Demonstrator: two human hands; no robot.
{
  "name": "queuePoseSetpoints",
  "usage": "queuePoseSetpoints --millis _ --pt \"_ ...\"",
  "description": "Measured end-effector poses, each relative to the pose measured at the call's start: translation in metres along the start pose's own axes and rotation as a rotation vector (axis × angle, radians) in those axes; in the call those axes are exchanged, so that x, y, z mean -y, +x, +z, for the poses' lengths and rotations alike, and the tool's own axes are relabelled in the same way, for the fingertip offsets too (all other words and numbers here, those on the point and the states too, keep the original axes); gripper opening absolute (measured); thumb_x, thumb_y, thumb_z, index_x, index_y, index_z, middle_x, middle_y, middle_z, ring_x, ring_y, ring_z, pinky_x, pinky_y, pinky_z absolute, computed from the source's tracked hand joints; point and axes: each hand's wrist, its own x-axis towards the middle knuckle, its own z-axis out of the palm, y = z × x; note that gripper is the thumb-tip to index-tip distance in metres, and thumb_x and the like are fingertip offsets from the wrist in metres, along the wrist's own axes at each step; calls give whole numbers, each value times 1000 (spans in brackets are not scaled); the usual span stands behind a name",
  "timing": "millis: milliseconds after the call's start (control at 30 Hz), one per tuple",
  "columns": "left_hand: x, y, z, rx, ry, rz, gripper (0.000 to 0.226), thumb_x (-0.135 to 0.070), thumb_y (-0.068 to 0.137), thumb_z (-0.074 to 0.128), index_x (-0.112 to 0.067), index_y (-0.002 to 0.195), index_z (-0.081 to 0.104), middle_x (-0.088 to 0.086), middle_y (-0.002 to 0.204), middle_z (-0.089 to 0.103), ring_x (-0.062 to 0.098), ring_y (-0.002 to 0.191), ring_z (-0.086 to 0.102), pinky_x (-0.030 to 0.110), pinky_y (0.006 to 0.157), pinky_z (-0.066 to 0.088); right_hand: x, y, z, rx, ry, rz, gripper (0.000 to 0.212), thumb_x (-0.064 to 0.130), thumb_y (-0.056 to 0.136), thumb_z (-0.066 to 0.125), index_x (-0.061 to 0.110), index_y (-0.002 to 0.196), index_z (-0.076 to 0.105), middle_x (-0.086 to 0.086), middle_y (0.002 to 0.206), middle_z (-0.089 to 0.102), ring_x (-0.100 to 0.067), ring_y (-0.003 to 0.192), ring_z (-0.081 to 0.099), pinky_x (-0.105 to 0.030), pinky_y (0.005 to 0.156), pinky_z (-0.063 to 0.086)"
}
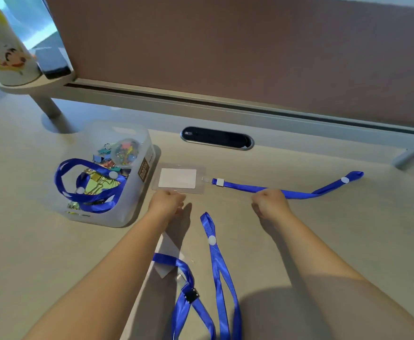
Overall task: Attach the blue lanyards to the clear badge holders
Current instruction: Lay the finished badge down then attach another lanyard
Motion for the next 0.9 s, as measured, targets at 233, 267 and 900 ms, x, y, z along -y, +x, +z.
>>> queuePoseSetpoints --millis 233,267,900 --pt "28 -44 -39 49 956 362 34 -21 88 52 -15 122 50 7 127 55 24 115 52 34 94 45 -16 -47 11 100 -712 -265 20 17 85 43 12 66 47 -6 71 51 -29 75 51 -29 59 35" --pt "36 -48 -43 75 1060 403 36 -21 88 52 -17 123 50 6 128 54 23 115 51 34 95 45 -17 -54 12 105 -747 -271 16 18 86 43 10 78 54 -8 84 58 -30 85 57 -28 65 38" --pt "30 -89 -73 211 479 463 24 -4 89 49 -19 70 45 0 74 57 18 72 56 22 63 46 -9 -132 47 391 -451 -362 45 19 88 56 11 131 48 -6 134 53 -20 121 51 -33 101 43"
